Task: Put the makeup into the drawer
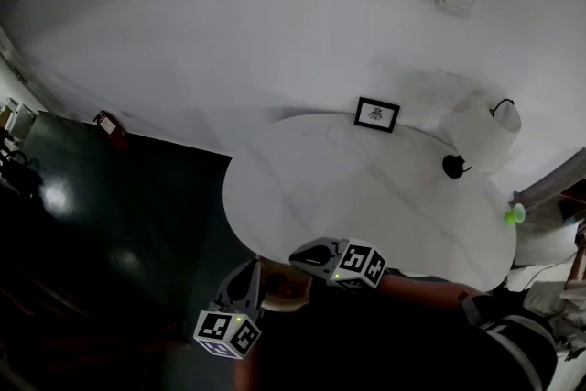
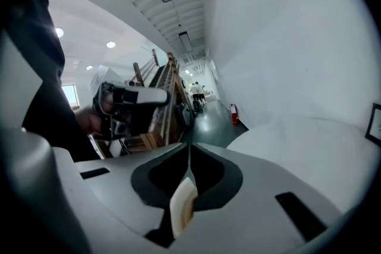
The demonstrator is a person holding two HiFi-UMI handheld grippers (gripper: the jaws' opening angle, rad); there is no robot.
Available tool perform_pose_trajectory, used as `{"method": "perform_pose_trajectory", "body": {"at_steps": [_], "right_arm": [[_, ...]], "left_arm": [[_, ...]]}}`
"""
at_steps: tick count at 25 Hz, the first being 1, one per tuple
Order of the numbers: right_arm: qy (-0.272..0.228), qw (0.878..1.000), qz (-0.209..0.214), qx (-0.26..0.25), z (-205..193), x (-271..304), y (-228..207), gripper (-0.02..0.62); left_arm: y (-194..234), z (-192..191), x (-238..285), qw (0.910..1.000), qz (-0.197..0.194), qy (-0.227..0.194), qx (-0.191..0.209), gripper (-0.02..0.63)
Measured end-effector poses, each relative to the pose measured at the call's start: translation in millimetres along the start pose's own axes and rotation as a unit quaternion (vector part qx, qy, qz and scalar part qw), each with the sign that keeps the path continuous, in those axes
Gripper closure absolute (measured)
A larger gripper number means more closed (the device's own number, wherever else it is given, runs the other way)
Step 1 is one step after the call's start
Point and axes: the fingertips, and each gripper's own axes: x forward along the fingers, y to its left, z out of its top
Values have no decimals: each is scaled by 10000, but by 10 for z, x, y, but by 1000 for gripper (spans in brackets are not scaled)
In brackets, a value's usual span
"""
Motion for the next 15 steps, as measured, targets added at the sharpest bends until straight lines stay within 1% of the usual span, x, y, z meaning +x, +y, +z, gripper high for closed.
{"method": "perform_pose_trajectory", "body": {"at_steps": [2, 4, 6, 9, 13, 15], "right_arm": [[-417, 9984, 383, 64, 243, -113, 172, 572], [-771, 9954, 562, 41, 464, -187, 287, 575], [-1066, 9931, 496, -31, 666, -210, 339, 577], [-1450, 9885, 366, -228, 939, -236, 476, 578], [-1773, 9831, 206, -394, 1232, -318, 590, 578], [-2001, 9779, 68, -604, 1390, -365, 680, 578]], "left_arm": [[-160, 47, 8, 9991, -86, 101, 399, 595], [-325, 85, 31, 9965, -256, 198, 767, 595], [-474, 168, 6, 9937, -407, 247, 1019, 595], [-641, 418, -169, 9915, -526, 101, 1182, 595], [-600, 681, -401, 9889, -517, -128, 1390, 595], [-556, 775, -515, 9885, -485, -228, 1413, 595]]}}
